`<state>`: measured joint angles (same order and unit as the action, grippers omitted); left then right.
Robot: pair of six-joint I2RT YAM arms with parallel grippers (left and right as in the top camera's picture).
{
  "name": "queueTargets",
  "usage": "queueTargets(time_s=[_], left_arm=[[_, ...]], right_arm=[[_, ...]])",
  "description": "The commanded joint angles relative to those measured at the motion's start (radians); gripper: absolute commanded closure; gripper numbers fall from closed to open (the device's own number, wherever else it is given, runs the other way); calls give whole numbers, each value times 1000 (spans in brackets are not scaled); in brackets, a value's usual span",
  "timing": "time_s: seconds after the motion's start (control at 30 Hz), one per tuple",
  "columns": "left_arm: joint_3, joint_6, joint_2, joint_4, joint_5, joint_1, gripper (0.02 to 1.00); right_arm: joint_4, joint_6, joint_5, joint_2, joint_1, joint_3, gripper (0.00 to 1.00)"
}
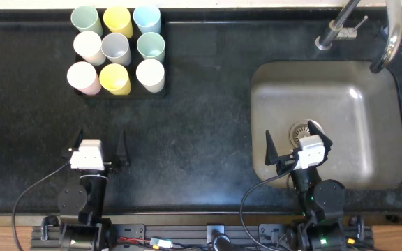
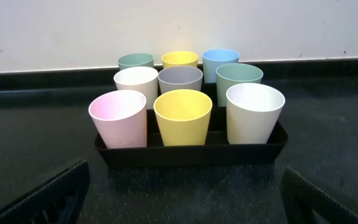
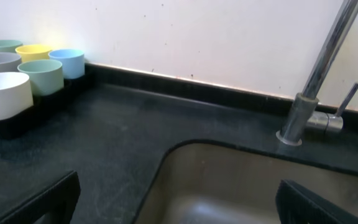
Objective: Store Cups
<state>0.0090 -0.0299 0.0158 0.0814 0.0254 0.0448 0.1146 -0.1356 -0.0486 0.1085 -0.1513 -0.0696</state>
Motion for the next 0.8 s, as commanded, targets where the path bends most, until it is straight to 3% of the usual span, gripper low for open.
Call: queueTargets(time_s=[0.03,0.8], left_arm=[[-1,-15,-7,3,-10,-6,18],[-1,-15,-7,3,-10,-6,18]], right_arm=[[-23,-1,-5,-69,0,56,3],[-37,0,-6,-104,-1,63,3]])
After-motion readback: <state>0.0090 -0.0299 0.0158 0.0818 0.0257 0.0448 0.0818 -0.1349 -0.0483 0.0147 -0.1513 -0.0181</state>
